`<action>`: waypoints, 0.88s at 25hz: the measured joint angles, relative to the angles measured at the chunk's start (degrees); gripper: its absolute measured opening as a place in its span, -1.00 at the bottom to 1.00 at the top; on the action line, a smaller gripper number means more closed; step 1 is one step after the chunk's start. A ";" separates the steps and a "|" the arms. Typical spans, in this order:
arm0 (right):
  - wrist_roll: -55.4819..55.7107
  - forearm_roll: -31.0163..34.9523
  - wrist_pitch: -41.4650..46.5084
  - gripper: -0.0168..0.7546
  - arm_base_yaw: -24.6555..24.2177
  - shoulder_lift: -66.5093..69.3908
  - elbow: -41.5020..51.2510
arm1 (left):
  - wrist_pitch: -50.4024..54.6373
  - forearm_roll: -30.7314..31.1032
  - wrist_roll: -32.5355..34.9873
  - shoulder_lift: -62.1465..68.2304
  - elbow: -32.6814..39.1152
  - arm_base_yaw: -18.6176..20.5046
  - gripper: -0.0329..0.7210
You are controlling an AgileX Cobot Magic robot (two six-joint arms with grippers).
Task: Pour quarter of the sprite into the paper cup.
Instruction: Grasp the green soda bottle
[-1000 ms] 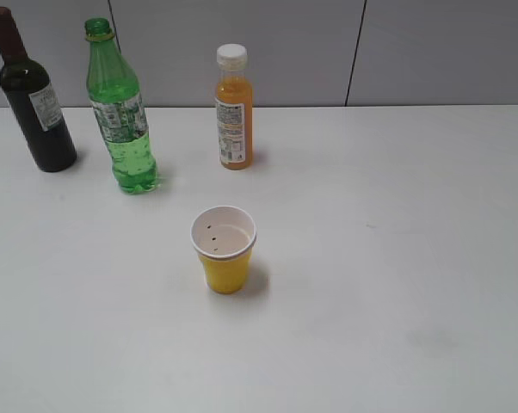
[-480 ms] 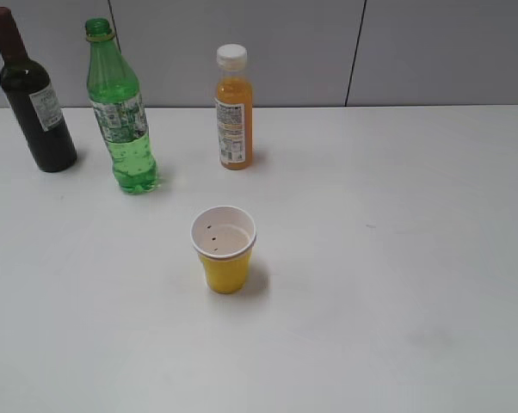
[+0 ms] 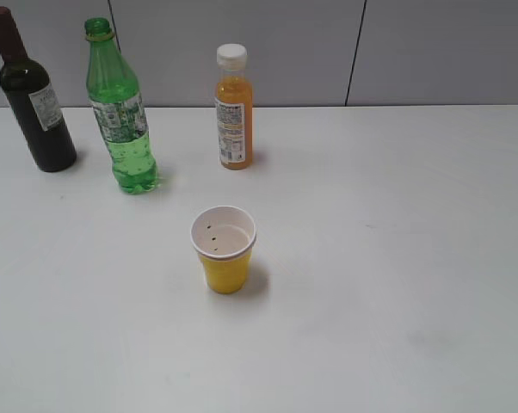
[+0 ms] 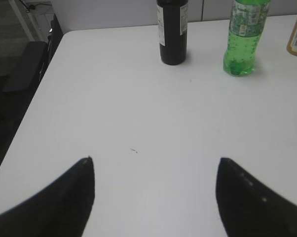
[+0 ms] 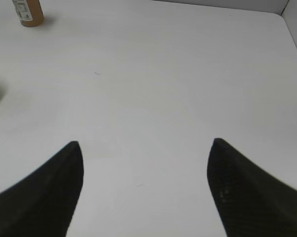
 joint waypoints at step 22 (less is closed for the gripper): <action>0.00 0.00 0.06 0.58 0.00 0.00 0.00 | 0.00 0.00 0.00 0.00 0.00 0.00 0.63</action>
